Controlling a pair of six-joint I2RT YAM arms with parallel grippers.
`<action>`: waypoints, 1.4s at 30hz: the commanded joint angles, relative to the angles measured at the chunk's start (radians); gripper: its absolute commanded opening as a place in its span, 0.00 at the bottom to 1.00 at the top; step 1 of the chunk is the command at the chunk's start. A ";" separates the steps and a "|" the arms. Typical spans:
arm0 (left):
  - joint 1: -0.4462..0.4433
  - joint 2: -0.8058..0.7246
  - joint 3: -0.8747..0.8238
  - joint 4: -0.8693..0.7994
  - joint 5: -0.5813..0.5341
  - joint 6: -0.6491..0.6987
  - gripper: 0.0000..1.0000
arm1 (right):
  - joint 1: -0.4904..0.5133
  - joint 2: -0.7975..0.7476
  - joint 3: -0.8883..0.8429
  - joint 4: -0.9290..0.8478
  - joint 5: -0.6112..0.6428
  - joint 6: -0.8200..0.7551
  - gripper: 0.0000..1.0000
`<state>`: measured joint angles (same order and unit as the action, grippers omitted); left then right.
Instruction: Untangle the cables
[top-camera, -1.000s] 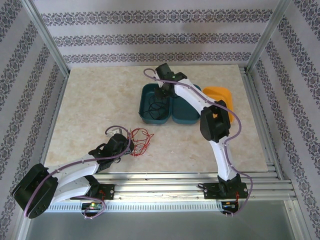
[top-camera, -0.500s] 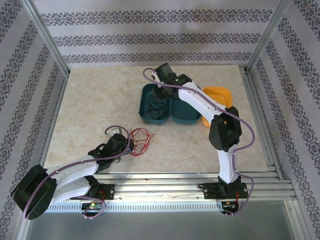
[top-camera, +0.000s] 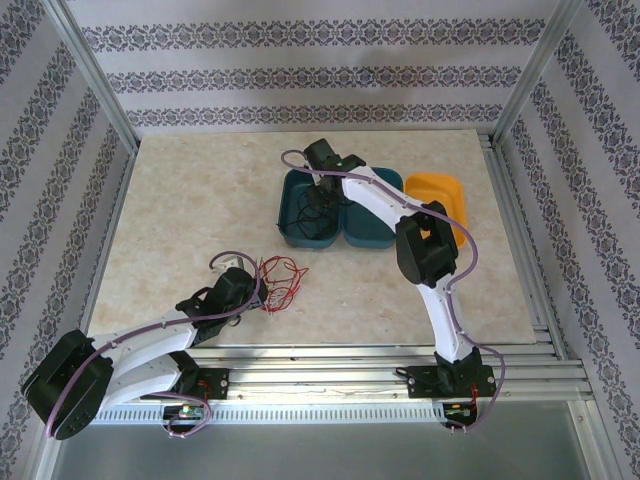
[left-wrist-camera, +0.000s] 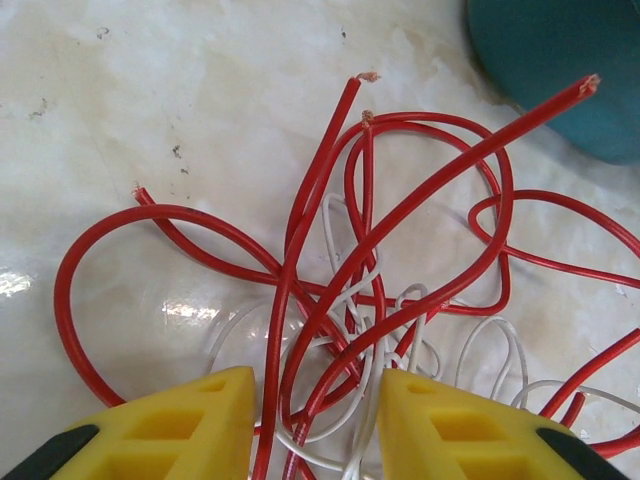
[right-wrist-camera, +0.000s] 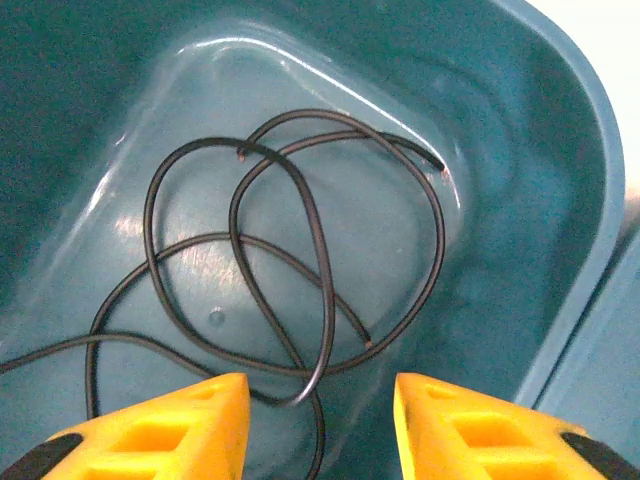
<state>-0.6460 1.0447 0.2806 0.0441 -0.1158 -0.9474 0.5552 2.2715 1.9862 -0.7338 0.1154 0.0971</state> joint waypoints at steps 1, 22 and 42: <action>0.013 -0.014 -0.002 -0.035 -0.018 -0.005 0.36 | -0.009 0.033 0.064 -0.030 0.014 -0.022 0.42; 0.017 -0.026 -0.006 -0.043 -0.025 -0.010 0.36 | -0.003 0.105 0.127 -0.052 0.096 -0.098 0.05; 0.021 -0.065 -0.012 -0.074 -0.033 -0.009 0.36 | 0.055 0.187 0.261 0.049 0.469 -0.395 0.00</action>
<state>-0.6445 0.9947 0.2806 0.0067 -0.1314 -0.9478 0.6033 2.4302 2.2028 -0.7048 0.4980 -0.2337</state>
